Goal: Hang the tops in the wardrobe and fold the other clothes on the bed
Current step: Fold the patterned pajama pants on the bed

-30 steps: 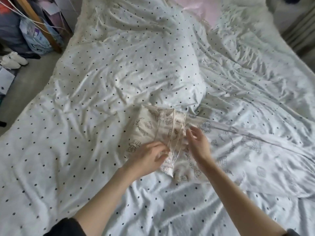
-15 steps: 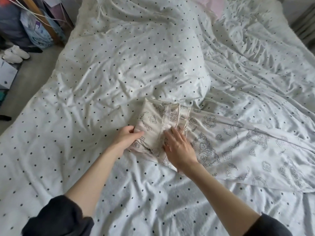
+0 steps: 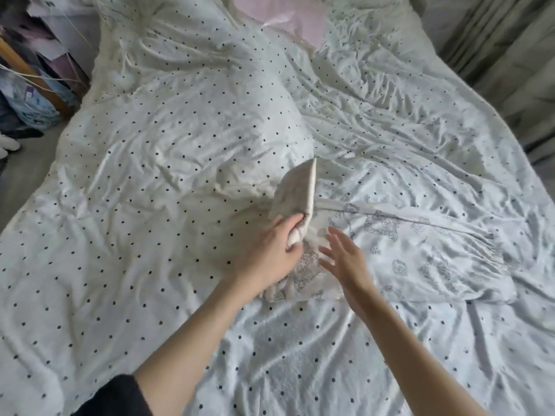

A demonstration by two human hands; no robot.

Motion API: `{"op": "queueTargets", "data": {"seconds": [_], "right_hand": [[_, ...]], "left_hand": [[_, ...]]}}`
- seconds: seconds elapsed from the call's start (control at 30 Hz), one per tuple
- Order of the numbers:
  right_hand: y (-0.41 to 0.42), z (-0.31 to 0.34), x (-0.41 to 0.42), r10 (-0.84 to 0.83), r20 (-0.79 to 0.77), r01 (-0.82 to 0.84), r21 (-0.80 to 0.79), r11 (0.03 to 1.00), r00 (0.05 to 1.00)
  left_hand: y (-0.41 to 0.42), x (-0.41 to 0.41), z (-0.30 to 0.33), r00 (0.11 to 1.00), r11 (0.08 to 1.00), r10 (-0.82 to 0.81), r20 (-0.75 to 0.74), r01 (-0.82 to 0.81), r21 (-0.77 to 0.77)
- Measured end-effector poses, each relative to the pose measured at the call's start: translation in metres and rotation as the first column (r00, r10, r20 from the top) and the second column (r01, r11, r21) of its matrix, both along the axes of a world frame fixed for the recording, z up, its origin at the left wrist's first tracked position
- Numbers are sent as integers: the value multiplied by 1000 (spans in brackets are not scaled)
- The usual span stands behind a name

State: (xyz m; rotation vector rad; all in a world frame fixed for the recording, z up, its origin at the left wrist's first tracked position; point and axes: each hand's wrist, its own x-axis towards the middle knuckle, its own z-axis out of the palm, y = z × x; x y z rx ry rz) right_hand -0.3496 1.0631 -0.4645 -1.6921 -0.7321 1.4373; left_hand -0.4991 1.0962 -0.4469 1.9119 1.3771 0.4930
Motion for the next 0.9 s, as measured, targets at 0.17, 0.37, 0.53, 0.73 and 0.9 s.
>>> {"op": "queueTargets", "data": {"seconds": [0.17, 0.37, 0.53, 0.73, 0.9], "right_hand": [[-8, -4, 48, -92, -1, 92, -32, 995, 996], [-16, -21, 57, 221, 647, -378, 112, 919, 730], [-10, -37, 52, 313, 877, -726, 56, 685, 363], [-4, -49, 74, 449, 818, -782, 1, 624, 359], [-3, -39, 86, 542, 684, -736, -11, 677, 488]], "left_hand": [[-15, 48, -33, 991, 951, -81, 111, 110, -290], [-1, 12, -75, 873, 867, 486, -48, -488, -96], [16, 4, -93, 822, 710, 569, -8, -496, -499], [19, -3, -84, 611, 519, 750, 255, -304, -799], [17, -1, -44, 649, 560, 703, 292, -251, -790]]}}
